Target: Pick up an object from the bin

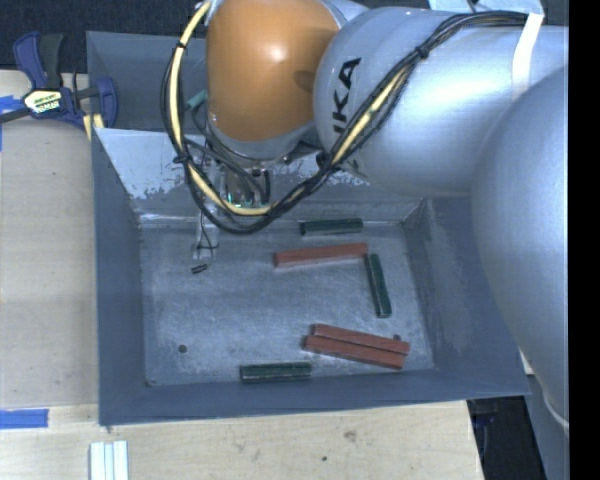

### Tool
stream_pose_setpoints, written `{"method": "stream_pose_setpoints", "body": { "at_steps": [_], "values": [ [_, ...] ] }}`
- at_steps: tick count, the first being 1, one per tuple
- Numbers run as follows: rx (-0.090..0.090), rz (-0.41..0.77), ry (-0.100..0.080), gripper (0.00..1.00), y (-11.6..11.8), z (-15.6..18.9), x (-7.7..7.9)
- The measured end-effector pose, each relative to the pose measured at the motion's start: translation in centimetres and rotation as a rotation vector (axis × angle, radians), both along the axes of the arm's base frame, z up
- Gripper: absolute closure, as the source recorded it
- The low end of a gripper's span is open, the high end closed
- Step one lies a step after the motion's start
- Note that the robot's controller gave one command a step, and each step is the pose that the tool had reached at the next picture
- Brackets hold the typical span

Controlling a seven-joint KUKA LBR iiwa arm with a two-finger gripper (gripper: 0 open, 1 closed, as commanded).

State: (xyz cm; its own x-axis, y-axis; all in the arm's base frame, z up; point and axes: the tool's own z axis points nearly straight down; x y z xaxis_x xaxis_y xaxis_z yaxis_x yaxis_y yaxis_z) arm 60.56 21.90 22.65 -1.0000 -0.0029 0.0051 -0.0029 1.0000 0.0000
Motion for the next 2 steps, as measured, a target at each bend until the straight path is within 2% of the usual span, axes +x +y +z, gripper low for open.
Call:
{"method": "stream_pose_setpoints", "body": {
  "at_steps": [1, 2],
  "values": [
    [0.002, -0.003, -0.009, 0.00, -0.1, 0.5, 0.2],
    [0.002, -0.001, -0.012, 0.00, 1.5, -6.4, 2.1]
  ]
}}
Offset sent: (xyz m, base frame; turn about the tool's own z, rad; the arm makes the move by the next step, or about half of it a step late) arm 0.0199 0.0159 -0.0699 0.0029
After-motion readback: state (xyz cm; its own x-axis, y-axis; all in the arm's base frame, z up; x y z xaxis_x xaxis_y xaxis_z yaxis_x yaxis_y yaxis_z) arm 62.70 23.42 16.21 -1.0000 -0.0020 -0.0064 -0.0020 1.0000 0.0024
